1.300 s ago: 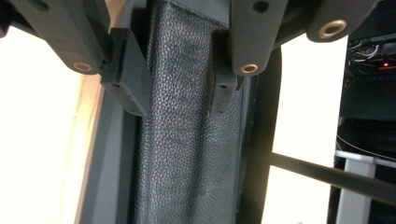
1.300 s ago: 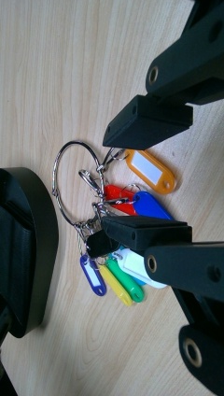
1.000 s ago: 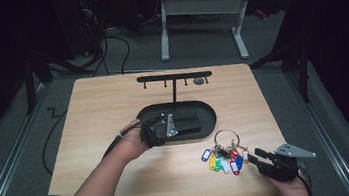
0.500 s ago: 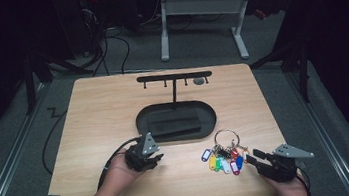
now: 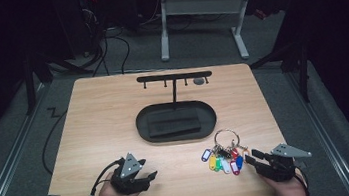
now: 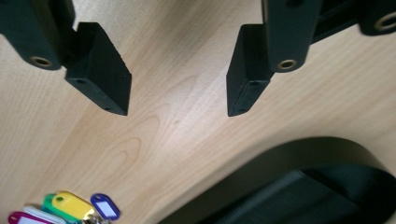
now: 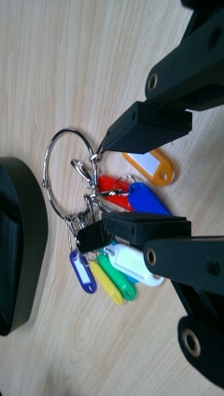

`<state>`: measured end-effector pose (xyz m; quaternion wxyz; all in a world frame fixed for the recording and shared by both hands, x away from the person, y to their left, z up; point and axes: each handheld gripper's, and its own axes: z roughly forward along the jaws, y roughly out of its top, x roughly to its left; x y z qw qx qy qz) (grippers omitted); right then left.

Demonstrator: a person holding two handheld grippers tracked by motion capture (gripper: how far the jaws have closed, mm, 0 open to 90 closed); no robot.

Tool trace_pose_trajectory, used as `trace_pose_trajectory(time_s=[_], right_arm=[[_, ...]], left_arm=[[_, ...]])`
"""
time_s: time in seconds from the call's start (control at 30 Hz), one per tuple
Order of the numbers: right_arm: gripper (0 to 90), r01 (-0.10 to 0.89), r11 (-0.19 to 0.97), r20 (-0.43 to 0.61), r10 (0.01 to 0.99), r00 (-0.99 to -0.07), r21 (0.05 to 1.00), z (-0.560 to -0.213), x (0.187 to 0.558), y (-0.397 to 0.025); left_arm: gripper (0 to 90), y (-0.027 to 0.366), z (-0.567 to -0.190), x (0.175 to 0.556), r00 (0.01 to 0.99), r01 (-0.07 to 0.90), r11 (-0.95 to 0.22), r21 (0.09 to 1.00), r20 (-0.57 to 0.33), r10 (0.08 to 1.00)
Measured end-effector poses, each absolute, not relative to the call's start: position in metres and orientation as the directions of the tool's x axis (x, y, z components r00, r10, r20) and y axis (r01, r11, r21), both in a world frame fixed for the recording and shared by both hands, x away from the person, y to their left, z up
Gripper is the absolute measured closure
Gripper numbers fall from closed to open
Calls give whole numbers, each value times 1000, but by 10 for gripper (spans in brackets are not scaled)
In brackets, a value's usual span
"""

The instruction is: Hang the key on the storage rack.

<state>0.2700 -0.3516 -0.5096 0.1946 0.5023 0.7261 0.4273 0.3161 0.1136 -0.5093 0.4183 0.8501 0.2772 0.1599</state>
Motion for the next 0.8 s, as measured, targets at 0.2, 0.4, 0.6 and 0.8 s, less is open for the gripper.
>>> trace_pose_trajectory(time_s=[0.2,0.4,0.6,0.8], right_arm=[[573,561,166,104,903,-417,811,-510,275,-344],[520,581,267,17,900,-436,769,-505,286,-327],[484,608,307,-24,903,-428,732,-492,288,-316],[476,642,375,-67,891,-450,669,-478,293,-305]], left_arm=[[356,116,-513,318,780,340,-499,797,58,623],[366,123,-517,325,798,375,-508,776,9,603],[374,128,-514,326,794,376,-468,799,-18,608],[331,129,-511,326,803,373,-469,801,-25,596]])
